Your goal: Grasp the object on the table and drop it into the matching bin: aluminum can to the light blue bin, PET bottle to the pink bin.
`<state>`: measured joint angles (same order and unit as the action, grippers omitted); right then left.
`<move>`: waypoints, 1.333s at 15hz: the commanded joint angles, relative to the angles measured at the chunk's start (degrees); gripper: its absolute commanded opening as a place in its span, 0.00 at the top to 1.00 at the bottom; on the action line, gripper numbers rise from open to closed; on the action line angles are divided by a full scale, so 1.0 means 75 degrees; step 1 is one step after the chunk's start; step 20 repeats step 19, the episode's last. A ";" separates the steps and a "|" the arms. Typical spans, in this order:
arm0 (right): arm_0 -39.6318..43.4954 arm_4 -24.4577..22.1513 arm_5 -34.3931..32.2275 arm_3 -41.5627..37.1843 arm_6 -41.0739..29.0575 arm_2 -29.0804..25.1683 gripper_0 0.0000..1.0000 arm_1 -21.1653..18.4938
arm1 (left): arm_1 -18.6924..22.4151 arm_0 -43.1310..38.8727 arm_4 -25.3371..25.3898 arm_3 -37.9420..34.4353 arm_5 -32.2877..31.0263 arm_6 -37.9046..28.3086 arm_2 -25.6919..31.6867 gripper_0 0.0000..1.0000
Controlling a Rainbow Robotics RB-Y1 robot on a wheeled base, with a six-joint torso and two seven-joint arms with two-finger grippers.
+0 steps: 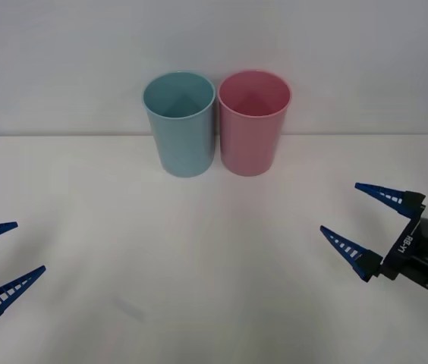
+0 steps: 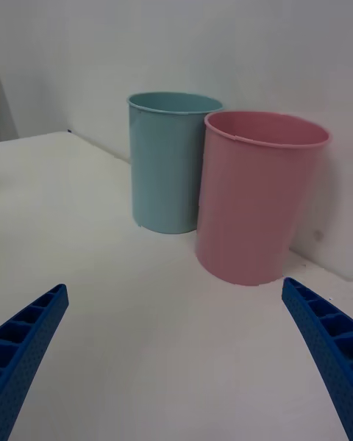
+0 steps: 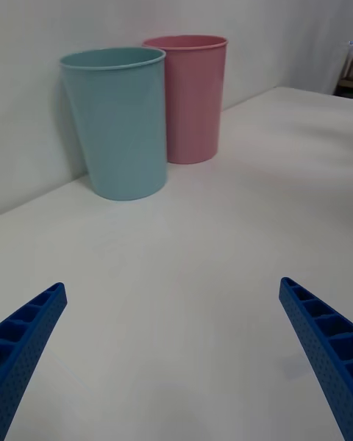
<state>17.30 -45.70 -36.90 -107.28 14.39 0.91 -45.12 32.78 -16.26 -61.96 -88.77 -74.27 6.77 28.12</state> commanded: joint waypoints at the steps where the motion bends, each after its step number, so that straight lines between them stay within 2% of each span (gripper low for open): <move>1: 0.0483 -0.0306 -0.0201 -0.0028 -0.0137 -0.0519 0.00 0.0379 | 0.0000 0.0000 0.0000 0.0000 0.0000 0.0000 0.0000 0.00; 5: 0.1010 -0.0763 -0.0611 -0.0028 -0.0383 -0.1035 0.00 0.0871 | 0.0000 0.0000 0.0000 0.0000 0.0000 0.0000 0.0000 0.00; 11: 0.1303 -0.1841 -0.2123 -0.0028 -0.1555 -0.1984 0.00 0.1820 | 0.0000 0.0000 0.0000 0.0000 0.0000 0.0000 0.0000 0.00; 13: 0.1338 -0.2110 -0.2428 -0.0028 -0.1578 -0.2160 0.00 0.2055 | 0.0000 0.0000 0.0000 0.0000 0.0000 0.0000 0.0000 0.00; 20: 0.1408 -0.2239 -0.2463 -0.0028 -0.1590 -0.2160 0.00 0.2066 | 0.0000 0.0000 0.0000 0.0000 0.0000 0.0000 0.0000 0.00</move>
